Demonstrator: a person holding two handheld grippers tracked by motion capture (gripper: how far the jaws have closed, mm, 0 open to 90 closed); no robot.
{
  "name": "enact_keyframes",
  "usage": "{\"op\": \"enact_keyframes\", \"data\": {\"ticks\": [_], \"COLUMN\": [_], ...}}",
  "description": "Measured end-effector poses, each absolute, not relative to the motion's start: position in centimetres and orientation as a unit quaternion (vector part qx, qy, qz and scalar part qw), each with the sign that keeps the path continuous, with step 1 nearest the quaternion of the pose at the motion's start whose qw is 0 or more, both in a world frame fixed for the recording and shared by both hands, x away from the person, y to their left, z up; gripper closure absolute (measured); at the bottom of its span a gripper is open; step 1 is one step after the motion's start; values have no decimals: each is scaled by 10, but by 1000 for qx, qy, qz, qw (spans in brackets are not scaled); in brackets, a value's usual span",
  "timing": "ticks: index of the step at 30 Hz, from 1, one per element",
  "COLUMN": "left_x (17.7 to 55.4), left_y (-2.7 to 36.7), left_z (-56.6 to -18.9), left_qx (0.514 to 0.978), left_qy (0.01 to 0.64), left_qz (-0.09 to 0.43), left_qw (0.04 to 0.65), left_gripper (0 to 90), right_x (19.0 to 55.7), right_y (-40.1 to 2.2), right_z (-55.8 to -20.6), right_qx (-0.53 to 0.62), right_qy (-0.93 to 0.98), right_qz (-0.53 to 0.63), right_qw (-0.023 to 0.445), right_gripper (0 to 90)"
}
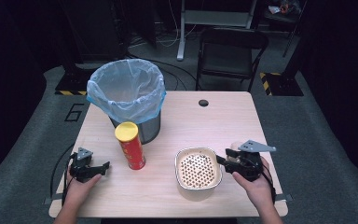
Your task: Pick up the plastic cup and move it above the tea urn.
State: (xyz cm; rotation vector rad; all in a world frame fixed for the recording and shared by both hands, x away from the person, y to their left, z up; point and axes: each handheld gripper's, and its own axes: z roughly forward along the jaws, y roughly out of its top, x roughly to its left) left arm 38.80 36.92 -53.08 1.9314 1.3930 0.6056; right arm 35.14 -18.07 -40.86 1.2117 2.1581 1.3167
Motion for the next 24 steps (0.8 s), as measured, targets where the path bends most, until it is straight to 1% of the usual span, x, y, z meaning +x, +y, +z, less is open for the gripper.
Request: {"op": "enact_keyframes", "data": {"ticks": [1, 2, 6, 10, 12, 16, 20, 24], "left_x": [388, 388, 388, 387, 387, 387, 387, 387], "left_y": [369, 369, 369, 369, 369, 369, 369, 369], "left_z": [-531, -531, -531, -530, -530, -530, -530, -531], "left_qx": [740, 740, 742, 744, 743, 743, 744, 741], "left_qy": [535, 535, 533, 533, 533, 533, 533, 532], "left_qz": [232, 232, 233, 229, 229, 229, 229, 232], "left_qw": [336, 336, 335, 333, 333, 333, 333, 337], "left_gripper": [136, 136, 136, 136, 136, 136, 136, 136], "right_x": [351, 350, 352, 358, 361, 367, 373, 377], "right_y": [-184, -191, -208, -220, -222, -219, -216, -213], "right_z": [-407, -405, -404, -415, -423, -441, -451, -454], "right_qx": [429, 433, 447, 469, 477, 481, 481, 479], "right_qy": [753, 744, 730, 723, 720, 724, 730, 731], "right_qz": [466, 466, 453, 433, 427, 418, 413, 399], "right_qw": [180, 205, 249, 264, 269, 266, 256, 275], "right_gripper": [395, 340, 250, 169, 156, 128, 87, 88]}}
